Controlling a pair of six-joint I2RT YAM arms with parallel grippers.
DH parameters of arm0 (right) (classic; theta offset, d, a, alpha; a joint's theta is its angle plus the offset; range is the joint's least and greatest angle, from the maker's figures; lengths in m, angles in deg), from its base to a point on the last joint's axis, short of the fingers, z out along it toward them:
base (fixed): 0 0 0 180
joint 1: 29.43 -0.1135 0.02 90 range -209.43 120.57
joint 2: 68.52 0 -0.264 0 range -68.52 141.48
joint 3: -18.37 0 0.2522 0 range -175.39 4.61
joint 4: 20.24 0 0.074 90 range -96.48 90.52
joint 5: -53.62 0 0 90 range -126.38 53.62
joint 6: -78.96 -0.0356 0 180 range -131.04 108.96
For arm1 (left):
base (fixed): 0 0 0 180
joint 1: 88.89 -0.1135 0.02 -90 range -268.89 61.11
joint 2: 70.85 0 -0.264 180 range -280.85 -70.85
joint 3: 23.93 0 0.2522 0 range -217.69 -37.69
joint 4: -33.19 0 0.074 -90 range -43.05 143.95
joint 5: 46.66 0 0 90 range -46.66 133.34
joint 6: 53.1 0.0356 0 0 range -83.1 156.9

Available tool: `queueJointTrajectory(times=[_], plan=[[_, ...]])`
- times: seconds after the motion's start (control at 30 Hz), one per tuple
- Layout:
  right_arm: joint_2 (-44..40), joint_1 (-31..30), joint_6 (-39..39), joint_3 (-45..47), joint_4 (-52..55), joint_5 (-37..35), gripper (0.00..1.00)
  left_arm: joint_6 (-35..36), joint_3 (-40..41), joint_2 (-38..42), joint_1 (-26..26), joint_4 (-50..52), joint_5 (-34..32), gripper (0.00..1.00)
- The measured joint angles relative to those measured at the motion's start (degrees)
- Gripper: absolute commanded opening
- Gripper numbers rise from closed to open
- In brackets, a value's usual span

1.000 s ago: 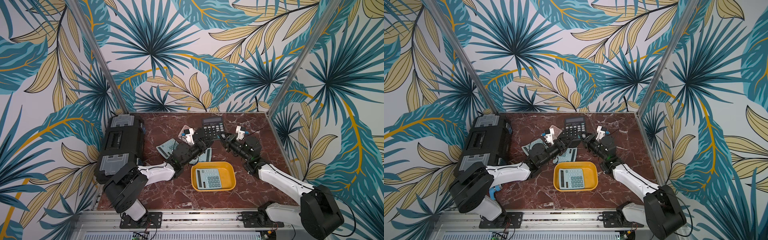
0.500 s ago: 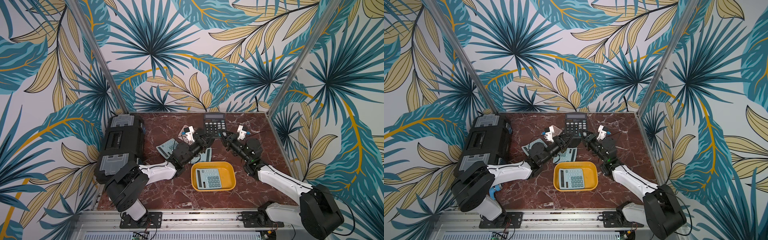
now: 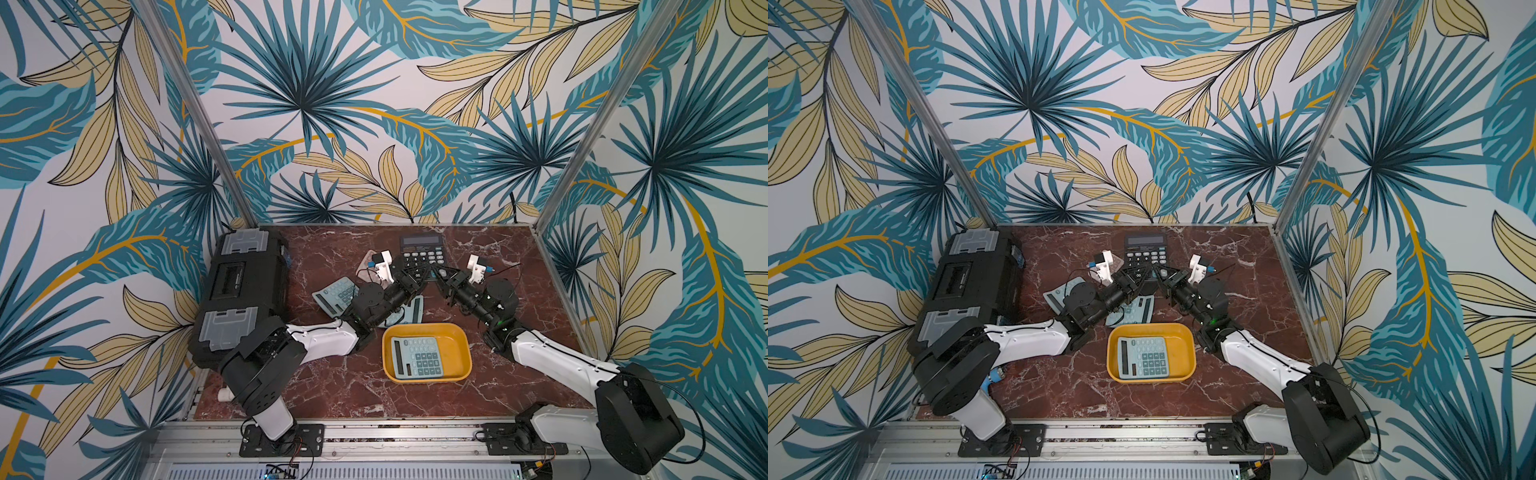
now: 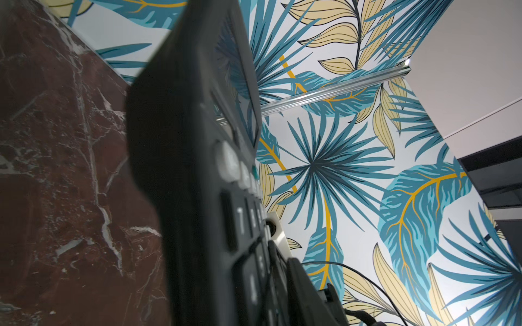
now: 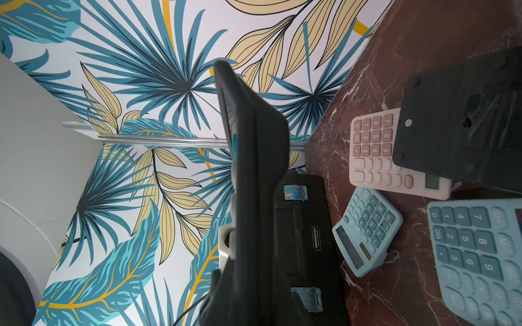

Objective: Put the calculator in the storage box
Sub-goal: Pick up the calculator at the center of the board.

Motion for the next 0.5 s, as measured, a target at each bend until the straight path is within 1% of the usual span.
queueJointTrajectory(times=[0.03,0.07,0.17,0.2,0.33,0.4,0.47,0.5], plan=[[0.04,-0.02,0.09,0.33,-0.44,-0.17,0.0,-1.01,0.0,-0.07,0.04,0.0,-0.02,0.17],[0.09,-0.04,0.22,0.55,-1.05,-0.24,0.04,-2.12,0.0,-0.07,0.09,-0.07,-0.07,0.14],[0.11,-0.13,0.35,0.66,-1.77,-0.39,0.22,-3.08,0.0,-0.07,0.09,-0.48,-0.09,0.13],[0.13,-0.15,0.35,0.66,-1.81,-0.44,0.26,-3.04,0.0,-0.07,0.09,-0.52,-0.07,0.13],[0.13,-0.5,0.55,0.68,-0.9,0.09,0.59,-1.31,0.0,-0.09,0.13,-0.31,-0.11,0.13],[-0.24,-0.61,2.23,0.68,1.25,0.7,0.72,-0.74,0.0,-0.09,0.13,0.0,-0.02,0.13],[-1.29,-0.57,4.85,0.39,5.27,1.42,0.8,0.11,0.0,0.17,-0.37,1.4,0.68,0.13],[-2.23,-0.42,7.17,-0.13,8.92,1.6,0.84,0.5,0.0,0.46,-0.57,2.49,1.18,0.13]])
